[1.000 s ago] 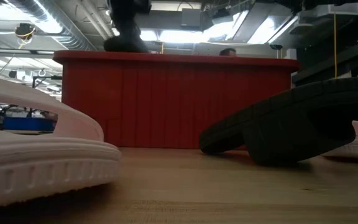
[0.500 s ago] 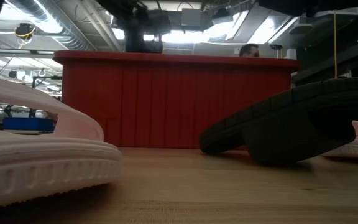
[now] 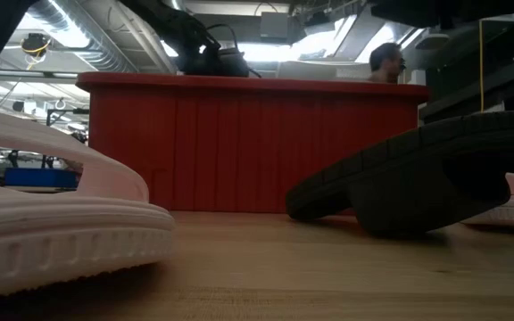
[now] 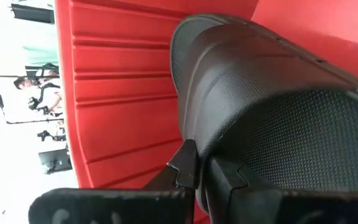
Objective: Pick and place slides into bin
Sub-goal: Put the left black slide into the red container
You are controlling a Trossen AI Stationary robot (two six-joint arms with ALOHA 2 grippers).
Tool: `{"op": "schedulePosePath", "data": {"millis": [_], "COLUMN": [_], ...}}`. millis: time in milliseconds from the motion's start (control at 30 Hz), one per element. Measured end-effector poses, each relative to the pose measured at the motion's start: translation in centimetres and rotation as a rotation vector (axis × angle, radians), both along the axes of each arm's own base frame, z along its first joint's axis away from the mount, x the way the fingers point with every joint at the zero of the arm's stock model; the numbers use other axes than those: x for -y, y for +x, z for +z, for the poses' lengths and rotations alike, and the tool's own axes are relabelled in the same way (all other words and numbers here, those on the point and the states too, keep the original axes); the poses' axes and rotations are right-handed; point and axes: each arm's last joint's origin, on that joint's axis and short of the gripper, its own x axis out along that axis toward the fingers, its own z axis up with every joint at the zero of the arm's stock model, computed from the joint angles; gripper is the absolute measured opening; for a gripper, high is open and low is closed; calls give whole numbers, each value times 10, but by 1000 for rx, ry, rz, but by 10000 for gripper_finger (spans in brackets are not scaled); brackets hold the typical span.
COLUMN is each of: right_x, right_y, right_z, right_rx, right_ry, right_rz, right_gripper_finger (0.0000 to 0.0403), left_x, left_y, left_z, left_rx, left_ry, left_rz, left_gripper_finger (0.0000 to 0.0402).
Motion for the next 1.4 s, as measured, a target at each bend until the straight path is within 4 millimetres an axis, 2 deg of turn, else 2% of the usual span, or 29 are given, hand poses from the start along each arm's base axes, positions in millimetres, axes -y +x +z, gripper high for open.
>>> {"op": "schedulePosePath", "data": {"millis": [300,433,633,967,1400], "right_x": [0,0,0,0,0], "right_y": [0,0,0,0,0], "right_z": [0,0,0,0,-1], "right_rx": [-2,-1,-1,8,7], "right_ry": [2,3,3,41,49], "right_rz": [0,0,0,0,0], "right_gripper_finger": [4,4,4,4,4], "left_x": [-2,3,7,-2,-10], "left_y": [-3,-10,-18,-14,-22], "left_z": [-2,-16,-33,-34,-34], "left_rx": [-13,-82,-96,-4,-8], "left_ry": [4,-25,-45,-89,-102], "left_rz": [13,20,43,3,29], "left_gripper_finger": [5,5,5,5,4]}}
